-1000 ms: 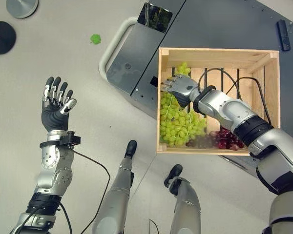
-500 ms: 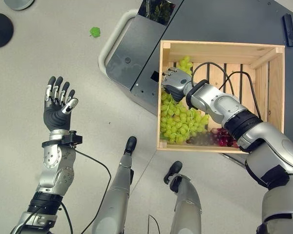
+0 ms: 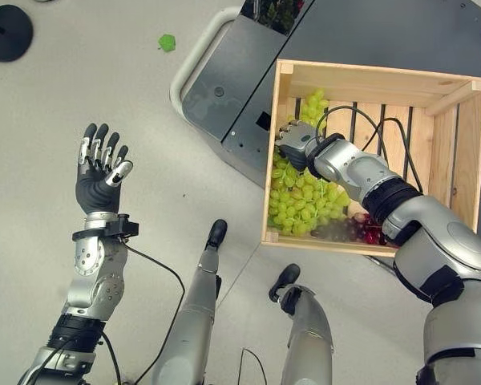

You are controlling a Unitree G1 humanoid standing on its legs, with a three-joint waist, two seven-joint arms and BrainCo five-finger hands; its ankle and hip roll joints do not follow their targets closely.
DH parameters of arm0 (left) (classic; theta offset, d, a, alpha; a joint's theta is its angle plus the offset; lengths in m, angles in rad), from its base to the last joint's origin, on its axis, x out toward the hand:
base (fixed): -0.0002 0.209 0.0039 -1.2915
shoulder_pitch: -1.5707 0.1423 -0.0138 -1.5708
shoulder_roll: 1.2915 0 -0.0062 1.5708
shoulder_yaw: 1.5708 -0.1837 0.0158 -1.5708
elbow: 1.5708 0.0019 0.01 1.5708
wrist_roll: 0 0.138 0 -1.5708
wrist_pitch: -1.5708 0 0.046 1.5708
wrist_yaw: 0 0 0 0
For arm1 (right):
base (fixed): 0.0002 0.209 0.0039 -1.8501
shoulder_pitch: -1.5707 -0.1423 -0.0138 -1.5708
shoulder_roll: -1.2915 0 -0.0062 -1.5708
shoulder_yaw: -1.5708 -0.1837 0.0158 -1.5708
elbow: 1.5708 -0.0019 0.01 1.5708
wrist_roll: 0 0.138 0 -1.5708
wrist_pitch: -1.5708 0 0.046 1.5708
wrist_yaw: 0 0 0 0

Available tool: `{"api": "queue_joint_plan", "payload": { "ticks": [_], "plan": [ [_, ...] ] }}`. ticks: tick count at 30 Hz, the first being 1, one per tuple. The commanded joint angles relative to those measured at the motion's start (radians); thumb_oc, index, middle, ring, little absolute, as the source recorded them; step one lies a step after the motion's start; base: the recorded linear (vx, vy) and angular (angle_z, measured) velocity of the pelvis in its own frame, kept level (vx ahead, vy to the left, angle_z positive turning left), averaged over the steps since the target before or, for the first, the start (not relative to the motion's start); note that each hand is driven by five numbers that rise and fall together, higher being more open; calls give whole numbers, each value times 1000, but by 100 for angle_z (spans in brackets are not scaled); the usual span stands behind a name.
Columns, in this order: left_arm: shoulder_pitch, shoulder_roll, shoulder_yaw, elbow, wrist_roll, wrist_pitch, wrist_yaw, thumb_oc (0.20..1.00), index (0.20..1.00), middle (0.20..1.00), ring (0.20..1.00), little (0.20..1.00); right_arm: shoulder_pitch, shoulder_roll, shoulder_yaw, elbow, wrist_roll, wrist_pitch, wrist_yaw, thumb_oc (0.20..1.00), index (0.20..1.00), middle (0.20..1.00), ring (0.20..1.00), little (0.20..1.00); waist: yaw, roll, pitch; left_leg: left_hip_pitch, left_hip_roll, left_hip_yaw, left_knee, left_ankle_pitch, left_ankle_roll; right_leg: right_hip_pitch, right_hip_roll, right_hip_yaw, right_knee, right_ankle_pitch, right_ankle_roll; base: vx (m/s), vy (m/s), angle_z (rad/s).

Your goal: Pick up the fruits from the basket on one side to the basket on the other side

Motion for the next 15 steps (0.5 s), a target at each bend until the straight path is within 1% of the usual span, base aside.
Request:
{"api": "queue_joint_plan", "payload": {
  "ticks": [1,3,7,15],
  "plan": [
    [-38,18,13,-136,-11,-40,-17,1000,1000,1000,1000,1000,-153,-52,44,-9,-5,9,-64,1000,1000,1000,1000,1000,12,-18,21,54,-88,33,37,-111,97,42,61,-13,-155,87,47,0,0,0],
    [-38,21,7,-139,-14,-42,-19,1000,1000,1000,1000,1000,-186,-72,38,-12,2,11,-86,1000,1000,1000,1000,1000,11,-16,21,59,-90,31,37,-113,98,44,58,-12,-149,83,46,0,0,0],
    [-34,20,3,-145,-18,-43,-22,1000,1000,1000,1000,1000,-225,-85,47,-10,8,12,-100,1000,1000,1000,1000,1000,11,-17,21,59,-91,34,40,-117,100,39,58,-8,-145,84,45,0,0,0],
    [-27,23,-2,-154,-15,-39,-24,1000,1000,1000,1000,1000,-248,-113,76,-17,4,8,-94,1000,1000,1000,1000,1000,11,-17,21,48,-89,26,35,-108,98,25,58,-9,-138,83,49,0,0,0]
  ]
}}
